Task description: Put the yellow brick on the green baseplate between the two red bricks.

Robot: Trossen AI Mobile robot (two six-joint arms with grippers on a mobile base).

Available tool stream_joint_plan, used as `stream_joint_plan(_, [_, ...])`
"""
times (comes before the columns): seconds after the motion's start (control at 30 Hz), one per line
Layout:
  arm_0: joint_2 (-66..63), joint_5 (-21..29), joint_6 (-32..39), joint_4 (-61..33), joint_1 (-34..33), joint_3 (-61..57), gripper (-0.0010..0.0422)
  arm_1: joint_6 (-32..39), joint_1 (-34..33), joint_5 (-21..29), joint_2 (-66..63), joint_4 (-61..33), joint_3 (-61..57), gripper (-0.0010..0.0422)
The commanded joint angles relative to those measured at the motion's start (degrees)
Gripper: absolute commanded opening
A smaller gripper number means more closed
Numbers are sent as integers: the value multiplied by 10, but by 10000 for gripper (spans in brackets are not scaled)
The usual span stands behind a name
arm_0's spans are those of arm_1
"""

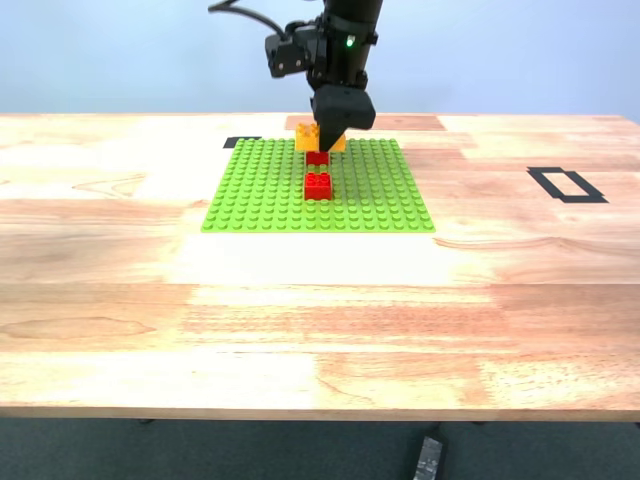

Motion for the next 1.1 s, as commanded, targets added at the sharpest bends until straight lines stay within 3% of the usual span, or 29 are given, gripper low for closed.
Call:
stream_joint_plan(0.03, [0,0,2,0,0,0,0,0,1,-1,3,5,-7,19])
stream_joint_plan(0.7, [1,0,2,0,0,0,0,26,3,-34,2,24,-44,19])
stream_joint_plan(0.8, [1,0,2,0,0,0,0,31,4,-60,3,23,-45,19])
stream_joint_plan(1.1, [0,0,2,0,0,0,0,38,4,-39,2,31,-71,20])
